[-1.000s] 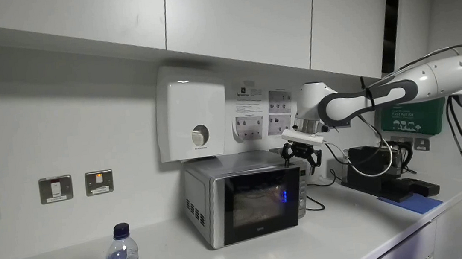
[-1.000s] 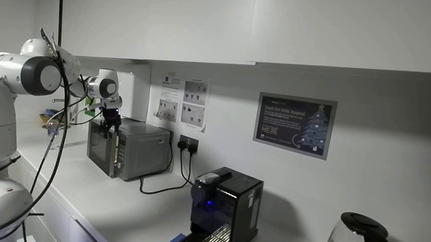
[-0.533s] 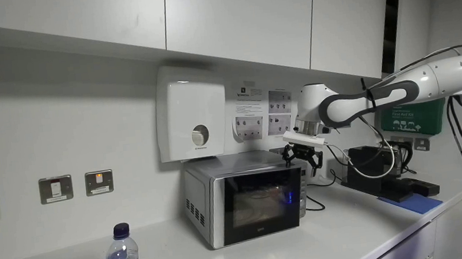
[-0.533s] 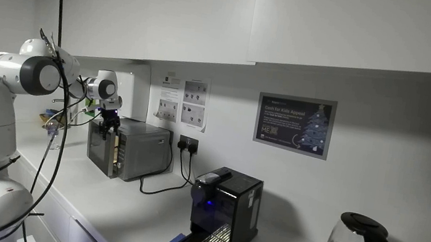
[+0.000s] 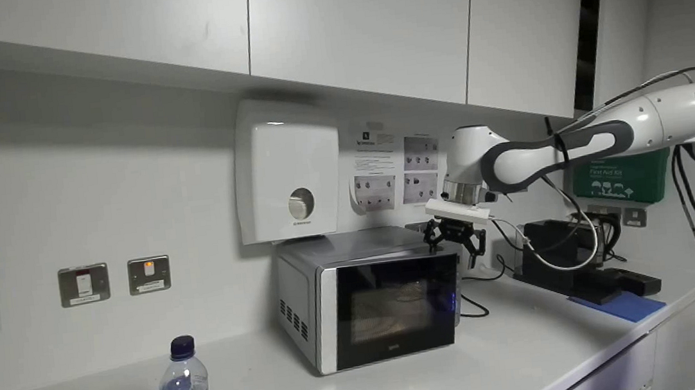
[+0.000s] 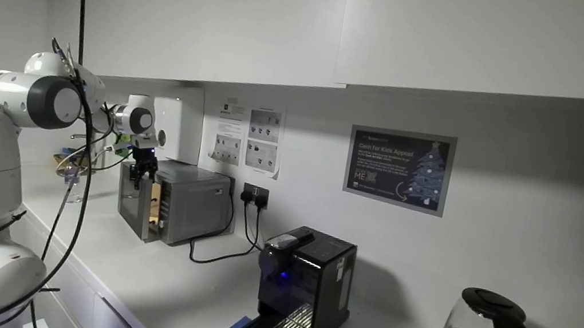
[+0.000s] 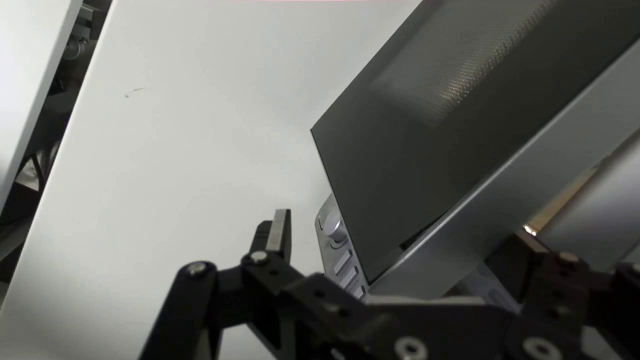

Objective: Open the door of the microwave

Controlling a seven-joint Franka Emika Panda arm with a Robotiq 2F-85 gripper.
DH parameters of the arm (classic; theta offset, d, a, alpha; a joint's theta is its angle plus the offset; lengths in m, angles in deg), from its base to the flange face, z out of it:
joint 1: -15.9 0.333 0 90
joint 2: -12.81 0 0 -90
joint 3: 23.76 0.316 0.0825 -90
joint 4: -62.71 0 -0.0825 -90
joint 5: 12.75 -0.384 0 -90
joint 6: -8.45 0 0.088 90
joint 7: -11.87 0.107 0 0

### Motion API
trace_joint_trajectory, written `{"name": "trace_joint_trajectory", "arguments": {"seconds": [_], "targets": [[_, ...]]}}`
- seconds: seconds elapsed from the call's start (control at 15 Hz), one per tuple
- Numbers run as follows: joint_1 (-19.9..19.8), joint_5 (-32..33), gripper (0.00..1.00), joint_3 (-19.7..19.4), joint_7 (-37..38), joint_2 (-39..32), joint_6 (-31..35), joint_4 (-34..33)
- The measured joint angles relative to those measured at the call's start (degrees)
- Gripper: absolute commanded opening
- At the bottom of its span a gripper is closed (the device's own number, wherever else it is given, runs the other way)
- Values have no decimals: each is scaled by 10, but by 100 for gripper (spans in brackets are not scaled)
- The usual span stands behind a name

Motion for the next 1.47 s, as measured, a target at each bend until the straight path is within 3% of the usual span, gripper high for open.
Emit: {"name": "trace_joint_trajectory", "arguments": {"seconds": [1.47], "targets": [[15,-69,100,2,-29,-1,0,0]]}}
